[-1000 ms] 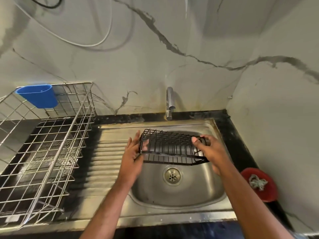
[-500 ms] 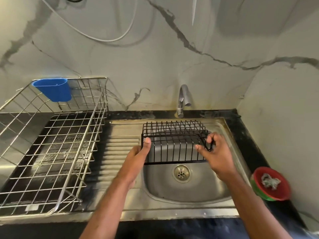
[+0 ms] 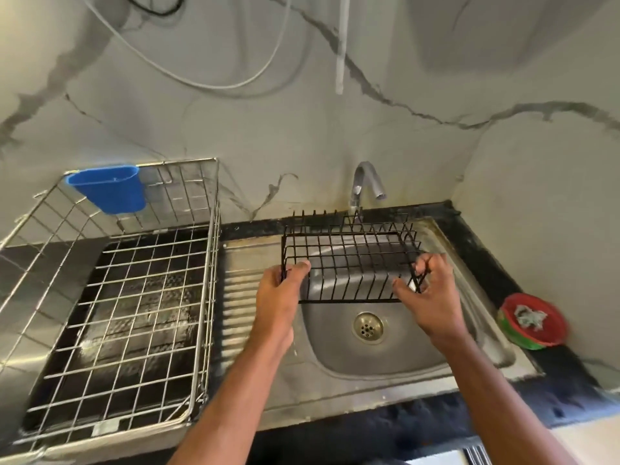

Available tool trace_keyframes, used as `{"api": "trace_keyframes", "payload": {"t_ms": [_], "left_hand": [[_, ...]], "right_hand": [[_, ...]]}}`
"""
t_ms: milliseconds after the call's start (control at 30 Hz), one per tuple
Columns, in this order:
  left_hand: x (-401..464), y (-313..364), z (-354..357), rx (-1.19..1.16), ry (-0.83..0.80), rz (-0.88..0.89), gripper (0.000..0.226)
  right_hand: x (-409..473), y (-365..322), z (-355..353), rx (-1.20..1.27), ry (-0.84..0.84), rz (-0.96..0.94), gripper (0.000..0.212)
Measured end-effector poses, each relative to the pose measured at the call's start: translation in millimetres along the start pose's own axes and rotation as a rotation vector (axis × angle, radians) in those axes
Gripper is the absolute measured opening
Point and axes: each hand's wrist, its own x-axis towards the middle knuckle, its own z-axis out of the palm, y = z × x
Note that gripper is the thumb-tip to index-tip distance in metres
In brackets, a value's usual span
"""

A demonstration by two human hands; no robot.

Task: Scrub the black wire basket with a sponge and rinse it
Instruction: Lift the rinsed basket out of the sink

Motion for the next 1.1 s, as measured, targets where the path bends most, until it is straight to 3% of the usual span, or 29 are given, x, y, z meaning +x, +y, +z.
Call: {"api": "trace_keyframes", "payload": {"t_ms": [133,233,367,500,733,1100], "left_hand": [[-6,32,9,-0.047,-0.031,0.098,0.012],[-8,60,3,-0.048,-0.014,0.183,0.03],[-4,100,-28,-0.077,0.062,0.256,0.022],[0,134,-86,-0.109,0.175,0.289,0.031],[24,170,-199,0.05,0.195,0.283,0.026],[87,200,-366,0.246,-0.013,0.066,0.024]], "right_hand": [[16,-34,-7,0.035,0.088,-0.077,0.037],[28,-70,-8,0.087,0.08,-0.145,0.038],[38,-114,8,0.143,-0.029,-0.232,0.047],[35,-155,54,0.096,-0.128,-0.309,0.067],[13,-201,158,-0.11,-0.204,-0.408,0.078],[-13,-259,307,-0.387,-0.324,-0.339,0.089]]}}
